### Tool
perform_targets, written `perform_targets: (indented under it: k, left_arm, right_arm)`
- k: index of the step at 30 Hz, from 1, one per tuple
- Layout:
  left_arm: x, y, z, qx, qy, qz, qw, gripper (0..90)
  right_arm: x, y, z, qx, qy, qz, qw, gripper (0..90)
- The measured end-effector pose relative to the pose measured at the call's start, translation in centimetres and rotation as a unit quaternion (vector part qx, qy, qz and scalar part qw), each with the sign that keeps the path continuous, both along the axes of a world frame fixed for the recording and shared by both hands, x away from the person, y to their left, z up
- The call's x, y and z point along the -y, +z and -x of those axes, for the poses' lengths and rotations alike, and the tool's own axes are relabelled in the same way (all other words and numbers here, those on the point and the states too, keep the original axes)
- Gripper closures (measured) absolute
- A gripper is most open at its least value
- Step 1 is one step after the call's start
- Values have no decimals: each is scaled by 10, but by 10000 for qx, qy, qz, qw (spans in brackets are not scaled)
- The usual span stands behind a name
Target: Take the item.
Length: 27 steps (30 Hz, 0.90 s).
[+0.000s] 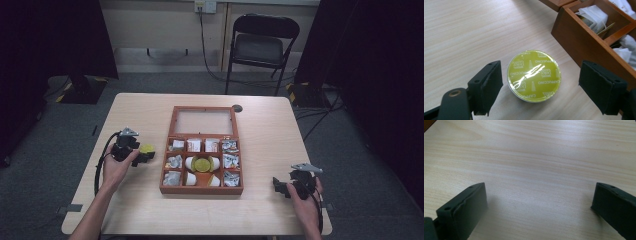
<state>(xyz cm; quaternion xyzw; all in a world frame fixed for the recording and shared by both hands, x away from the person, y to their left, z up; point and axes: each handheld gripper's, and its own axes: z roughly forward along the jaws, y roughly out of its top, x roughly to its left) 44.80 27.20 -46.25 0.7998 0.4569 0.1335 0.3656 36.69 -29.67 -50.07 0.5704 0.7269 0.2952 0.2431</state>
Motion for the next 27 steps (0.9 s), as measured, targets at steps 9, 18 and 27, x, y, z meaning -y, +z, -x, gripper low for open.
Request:
perform_targets:
  k: [9,18,27]
  left_arm:
    - [-10,8,12,161,17,-90,9998,192]
    - [-18,20,28,337,9,-67,9994,195]
    - [-31,19,38,256,122,-130,9995,195]
  right_arm:
    - [0,0,0,0,3,-1,10000,0]
    - [0,0,0,0,3,-1,10000,0]
    - [0,0,0,0,2,-1,10000,0]
